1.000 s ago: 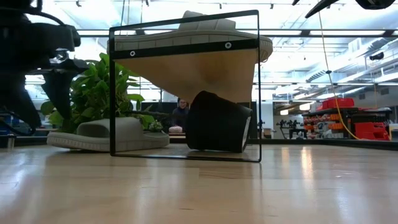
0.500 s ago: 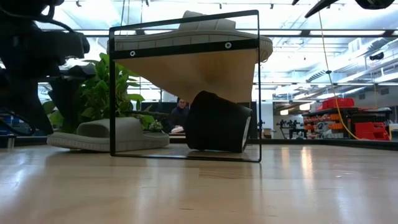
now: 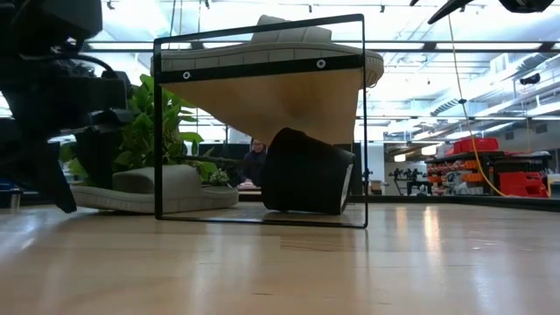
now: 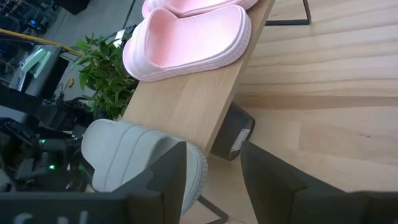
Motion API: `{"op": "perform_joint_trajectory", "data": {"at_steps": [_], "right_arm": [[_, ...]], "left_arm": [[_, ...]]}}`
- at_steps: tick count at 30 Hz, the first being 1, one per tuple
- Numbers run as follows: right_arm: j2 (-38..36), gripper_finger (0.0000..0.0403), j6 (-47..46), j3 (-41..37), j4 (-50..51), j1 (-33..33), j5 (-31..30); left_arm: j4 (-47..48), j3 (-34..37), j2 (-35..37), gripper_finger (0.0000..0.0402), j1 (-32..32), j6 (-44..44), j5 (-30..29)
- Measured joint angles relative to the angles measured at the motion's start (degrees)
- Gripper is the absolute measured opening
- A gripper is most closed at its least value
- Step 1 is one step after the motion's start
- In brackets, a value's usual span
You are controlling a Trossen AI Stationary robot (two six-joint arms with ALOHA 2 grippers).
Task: Pick and place slides into the shelf
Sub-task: Put the gray slide on the shelf
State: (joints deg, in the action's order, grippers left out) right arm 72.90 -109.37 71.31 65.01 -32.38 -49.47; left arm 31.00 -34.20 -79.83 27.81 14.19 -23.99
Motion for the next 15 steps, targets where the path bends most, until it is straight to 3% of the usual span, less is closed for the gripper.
{"op": "perform_joint_trajectory", "data": {"at_steps": [15], "right_arm": [[0.0,0.0158,-0.01,0.0,-0.21,0.0,0.0]], "left_arm": [[-0.5,-0.13,-2.32,0.0188,-0.06,2.14,-0.22]]}}
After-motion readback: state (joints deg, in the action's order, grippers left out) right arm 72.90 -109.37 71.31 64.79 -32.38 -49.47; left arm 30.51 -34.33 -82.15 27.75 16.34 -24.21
